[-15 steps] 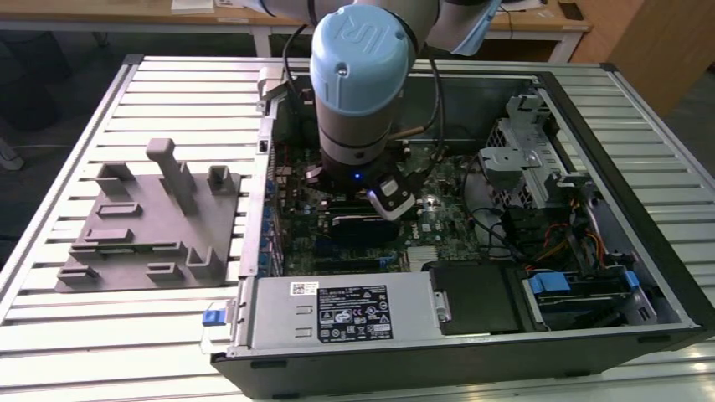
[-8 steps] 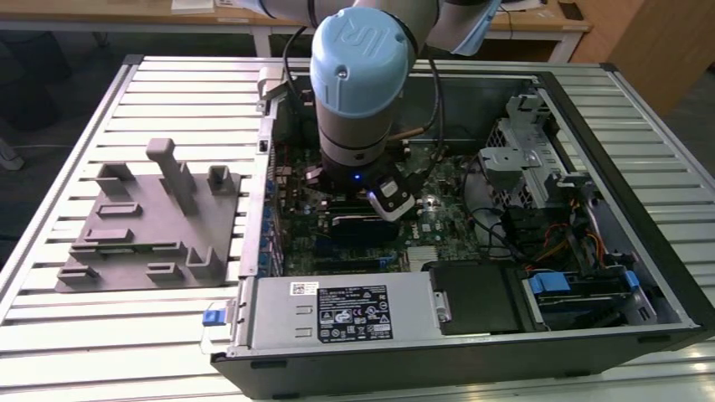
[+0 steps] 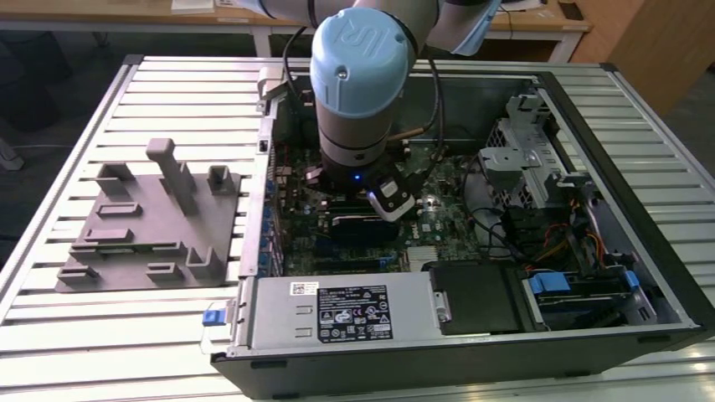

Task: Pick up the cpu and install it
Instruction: 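Install the second cpu locking lever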

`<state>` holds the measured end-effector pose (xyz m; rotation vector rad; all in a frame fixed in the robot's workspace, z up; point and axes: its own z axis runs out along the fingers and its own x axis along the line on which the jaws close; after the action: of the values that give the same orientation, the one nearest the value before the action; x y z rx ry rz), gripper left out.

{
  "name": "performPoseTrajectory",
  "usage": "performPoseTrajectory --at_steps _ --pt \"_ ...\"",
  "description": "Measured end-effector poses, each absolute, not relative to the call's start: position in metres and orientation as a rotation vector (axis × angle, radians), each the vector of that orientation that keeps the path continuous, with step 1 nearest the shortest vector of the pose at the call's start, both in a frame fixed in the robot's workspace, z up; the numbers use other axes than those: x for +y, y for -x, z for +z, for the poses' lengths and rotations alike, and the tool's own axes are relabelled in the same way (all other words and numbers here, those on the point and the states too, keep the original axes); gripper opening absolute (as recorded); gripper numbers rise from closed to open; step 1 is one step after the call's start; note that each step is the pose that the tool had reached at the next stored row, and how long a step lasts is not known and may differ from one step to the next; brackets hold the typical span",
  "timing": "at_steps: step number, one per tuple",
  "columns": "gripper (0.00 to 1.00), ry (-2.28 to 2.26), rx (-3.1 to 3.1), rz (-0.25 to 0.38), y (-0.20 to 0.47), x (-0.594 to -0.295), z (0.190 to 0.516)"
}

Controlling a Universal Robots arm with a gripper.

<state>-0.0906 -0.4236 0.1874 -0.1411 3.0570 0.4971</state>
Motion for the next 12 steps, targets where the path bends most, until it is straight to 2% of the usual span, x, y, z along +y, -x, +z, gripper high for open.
performPoseTrajectory --at_steps 12 --pt "0.11 0.141 3.057 0.496 0.0906 -0.4236 0.1875"
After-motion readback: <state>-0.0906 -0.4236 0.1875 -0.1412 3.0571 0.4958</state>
